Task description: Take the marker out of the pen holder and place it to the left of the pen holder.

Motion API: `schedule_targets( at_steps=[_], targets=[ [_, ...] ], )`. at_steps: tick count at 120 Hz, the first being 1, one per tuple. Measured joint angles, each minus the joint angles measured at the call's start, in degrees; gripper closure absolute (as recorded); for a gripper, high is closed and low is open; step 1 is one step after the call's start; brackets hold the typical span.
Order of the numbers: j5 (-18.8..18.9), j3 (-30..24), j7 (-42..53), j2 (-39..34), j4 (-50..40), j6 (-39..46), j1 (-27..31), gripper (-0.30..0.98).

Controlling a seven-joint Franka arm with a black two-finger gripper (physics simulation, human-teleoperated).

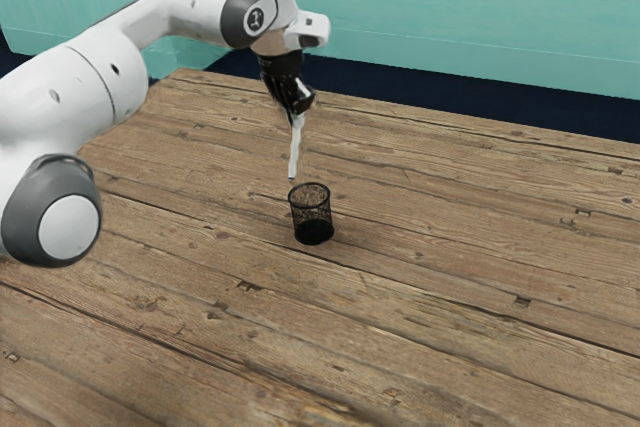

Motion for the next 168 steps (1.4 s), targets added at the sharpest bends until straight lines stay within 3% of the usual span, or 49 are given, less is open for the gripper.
schedule_targets(
  at_steps=[25,48,65,108,163,168],
  targets=[
    [5.49,-0.04,0.57,-2.30,0.32,-7.40,3.61,0.79],
    [13.17,-0.05,0.98,6.48,2.20,-16.68,7.69,0.79],
    [15.97,-0.12,1.35,11.41,4.96,-22.01,7.92,0.79],
    [17.78,-0.19,2.38,14.53,7.35,-26.29,8.00,0.79],
    [17.62,-1.29,3.34,17.87,7.41,-24.46,8.80,0.79],
    [17.51,-1.30,3.38,17.93,7.37,-24.32,8.80,0.73]
  ],
)
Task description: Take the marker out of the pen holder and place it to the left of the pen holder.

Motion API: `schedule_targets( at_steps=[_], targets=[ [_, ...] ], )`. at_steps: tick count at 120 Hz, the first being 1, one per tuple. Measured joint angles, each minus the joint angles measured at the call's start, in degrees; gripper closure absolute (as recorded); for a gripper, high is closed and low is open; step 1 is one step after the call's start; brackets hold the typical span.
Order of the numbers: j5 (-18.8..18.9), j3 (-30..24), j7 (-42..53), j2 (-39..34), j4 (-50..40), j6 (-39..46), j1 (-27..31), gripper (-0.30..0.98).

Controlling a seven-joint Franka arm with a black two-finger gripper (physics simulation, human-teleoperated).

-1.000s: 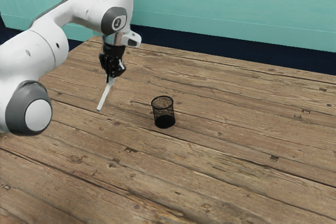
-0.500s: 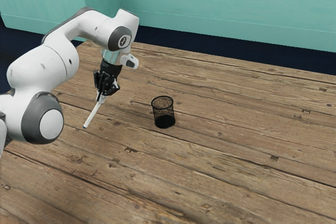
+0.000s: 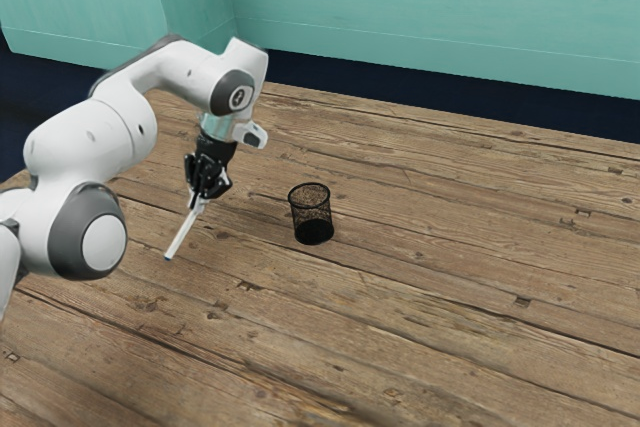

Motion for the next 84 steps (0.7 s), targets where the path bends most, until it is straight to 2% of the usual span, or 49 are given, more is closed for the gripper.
schedule_targets(
  at_steps=[22,45,55,75,84],
  targets=[
    [-0.74,0.09,0.02,0.04,-0.05,0.12,0.04,0.34],
    [-2.05,0.06,0.02,-3.23,-1.45,-0.06,0.09,0.14],
    [-4.43,0.29,-0.28,-12.53,-8.15,0.05,0.22,0.09],
    [-13.56,1.26,-1.14,-46.41,-42.05,8.61,2.66,0.04],
    [-17.03,2.18,-1.51,-55.20,-49.92,12.64,2.71,0.03]
  ],
)
